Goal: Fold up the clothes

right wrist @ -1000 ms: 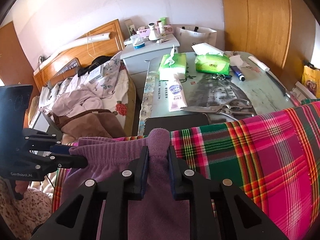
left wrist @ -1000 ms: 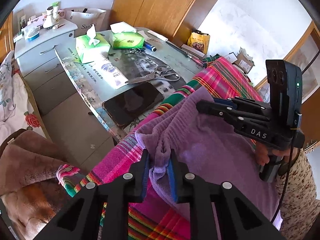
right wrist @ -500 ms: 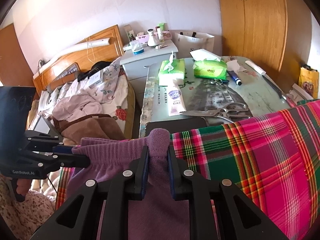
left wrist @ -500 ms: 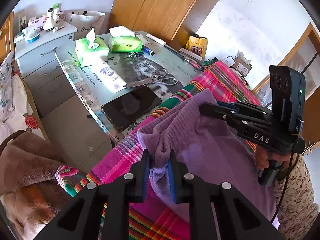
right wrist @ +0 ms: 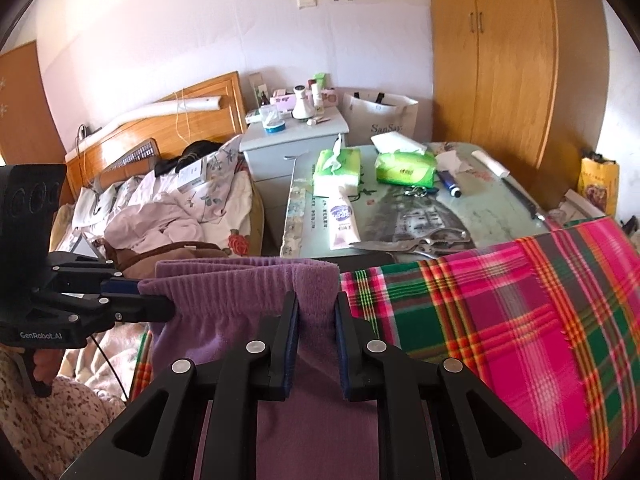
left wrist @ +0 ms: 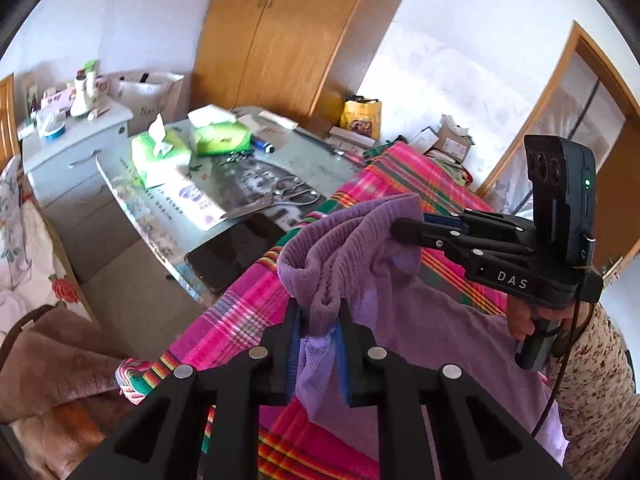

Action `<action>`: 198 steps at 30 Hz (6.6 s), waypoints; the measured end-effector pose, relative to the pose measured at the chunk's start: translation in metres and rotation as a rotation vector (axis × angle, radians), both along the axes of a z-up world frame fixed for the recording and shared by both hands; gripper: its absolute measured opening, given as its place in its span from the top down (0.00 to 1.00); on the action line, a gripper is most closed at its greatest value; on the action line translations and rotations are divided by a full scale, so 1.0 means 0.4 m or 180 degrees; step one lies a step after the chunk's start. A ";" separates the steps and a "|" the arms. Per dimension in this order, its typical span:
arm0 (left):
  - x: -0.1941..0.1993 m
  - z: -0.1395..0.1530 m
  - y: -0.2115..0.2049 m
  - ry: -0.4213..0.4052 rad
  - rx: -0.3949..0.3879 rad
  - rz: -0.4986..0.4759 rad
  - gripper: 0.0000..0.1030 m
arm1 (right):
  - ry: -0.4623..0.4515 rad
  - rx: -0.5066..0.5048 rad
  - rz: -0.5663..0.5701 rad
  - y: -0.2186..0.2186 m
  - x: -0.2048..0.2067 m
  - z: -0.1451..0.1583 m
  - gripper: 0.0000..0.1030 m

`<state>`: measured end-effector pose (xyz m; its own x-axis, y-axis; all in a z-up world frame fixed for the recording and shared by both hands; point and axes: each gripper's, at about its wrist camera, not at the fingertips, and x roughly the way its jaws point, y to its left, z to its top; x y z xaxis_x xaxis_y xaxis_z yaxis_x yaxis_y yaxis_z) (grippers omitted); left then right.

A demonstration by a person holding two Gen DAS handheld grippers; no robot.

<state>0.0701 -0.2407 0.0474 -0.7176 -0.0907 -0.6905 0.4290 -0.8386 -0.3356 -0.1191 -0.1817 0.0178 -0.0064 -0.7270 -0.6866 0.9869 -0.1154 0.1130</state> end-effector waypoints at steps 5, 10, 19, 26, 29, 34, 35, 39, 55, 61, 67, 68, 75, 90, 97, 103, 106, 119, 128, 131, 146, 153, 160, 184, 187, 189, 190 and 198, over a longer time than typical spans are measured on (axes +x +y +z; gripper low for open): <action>0.013 0.032 0.048 0.0081 -0.0112 -0.0083 0.84 | 0.0162 -0.0078 -0.0042 0.066 0.028 0.039 0.84; 0.016 0.068 0.125 0.0171 -0.0283 -0.0248 0.84 | 0.0281 -0.0141 -0.0117 0.144 0.042 0.072 0.84; 0.004 0.086 0.254 0.0160 -0.0433 -0.0520 0.84 | 0.0358 -0.0171 -0.0218 0.277 0.048 0.072 0.84; -0.008 0.096 0.340 0.0152 -0.0498 -0.0705 0.84 | 0.0348 -0.0220 -0.0295 0.368 0.048 0.064 0.84; -0.008 0.105 0.367 0.0177 -0.0515 -0.0757 0.84 | 0.0361 -0.0265 -0.0317 0.399 0.046 0.072 0.84; -0.013 0.109 0.419 0.0183 -0.0540 -0.0913 0.84 | 0.0416 -0.0317 -0.0334 0.442 0.055 0.085 0.84; -0.013 0.108 0.430 0.0182 -0.0542 -0.0947 0.84 | 0.0424 -0.0323 -0.0338 0.450 0.056 0.086 0.84; -0.022 0.097 0.474 0.0130 -0.0559 -0.1102 0.84 | 0.0410 -0.0261 -0.0345 0.490 0.058 0.074 0.84; -0.041 -0.018 0.600 -0.0294 -0.0498 -0.1635 0.84 | 0.0468 0.0084 -0.0392 0.607 0.092 -0.019 0.84; -0.037 -0.051 0.624 -0.0477 -0.0465 -0.1784 0.83 | 0.0446 0.0245 -0.0459 0.637 0.104 -0.057 0.82; -0.023 -0.066 0.637 -0.0542 -0.0436 -0.1980 0.82 | 0.0389 0.0316 -0.0738 0.676 0.116 -0.071 0.76; -0.020 -0.068 0.640 -0.0552 -0.0434 -0.2021 0.82 | 0.0338 0.0315 -0.0837 0.686 0.117 -0.070 0.76; -0.011 -0.064 0.631 -0.0470 -0.0398 -0.2277 0.78 | -0.0043 0.0133 -0.1508 0.755 0.148 -0.049 0.76; 0.046 -0.029 0.463 -0.0076 -0.0042 -0.2379 0.78 | -0.1334 -0.0719 -0.2345 0.775 0.166 -0.048 0.62; 0.034 -0.066 0.226 -0.0148 0.0237 -0.1465 0.78 | -0.1936 -0.0873 -0.2497 0.756 0.150 -0.111 0.60; -0.016 -0.104 0.186 -0.0243 0.0367 -0.1368 0.78 | -0.1919 -0.0950 -0.2512 0.726 0.162 -0.106 0.60; -0.035 -0.118 0.193 -0.0296 0.0391 -0.1456 0.78 | -0.1975 -0.0944 -0.2567 0.710 0.150 -0.113 0.60; -0.061 -0.144 0.190 -0.0471 0.0494 -0.1650 0.78 | -0.1431 -0.0915 -0.2952 0.703 0.175 -0.074 0.94; -0.049 -0.154 0.177 -0.0452 0.0608 -0.1717 0.78 | -0.1412 -0.0634 -0.3307 0.748 0.179 -0.114 0.92; -0.048 -0.154 0.171 -0.0454 0.0617 -0.1725 0.78 | -0.1519 -0.0541 -0.3362 0.745 0.170 -0.147 0.89; -0.048 -0.155 0.157 -0.0441 0.0726 -0.1776 0.78 | -0.1168 -0.0872 -0.3286 0.744 0.238 -0.052 0.63; -0.058 -0.162 0.148 -0.0428 0.0820 -0.1829 0.78 | -0.0378 -0.0327 -0.2571 0.595 0.132 0.007 0.63; -0.064 -0.167 0.139 -0.0412 0.0962 -0.1887 0.78 | -0.0383 -0.0048 -0.1907 0.472 0.017 -0.005 0.65; -0.120 -0.190 0.118 -0.0311 0.1297 -0.2100 0.78 | -0.0103 0.0357 -0.1491 0.363 -0.014 -0.032 0.92; -0.121 -0.189 0.120 -0.0317 0.1272 -0.2127 0.78 | -0.0257 0.0471 -0.1490 0.353 -0.050 -0.051 0.85; -0.120 -0.188 0.123 -0.0320 0.1270 -0.2133 0.78 | -0.0307 0.0500 -0.1411 0.342 -0.051 -0.061 0.80; -0.120 -0.188 0.124 -0.0322 0.1269 -0.2136 0.78 | -0.0333 0.0503 -0.1364 0.335 -0.049 -0.065 0.77; -0.123 -0.188 0.121 -0.0344 0.1248 -0.2167 0.78 | -0.0169 0.0645 -0.1247 0.298 -0.028 -0.071 0.77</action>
<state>0.0210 -0.1921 -0.0277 -0.4551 0.6083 -0.6503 -0.0886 -0.7576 -0.6467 -0.1305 -0.0625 -0.0106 -0.2154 -0.5274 -0.8218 0.8578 -0.5045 0.0990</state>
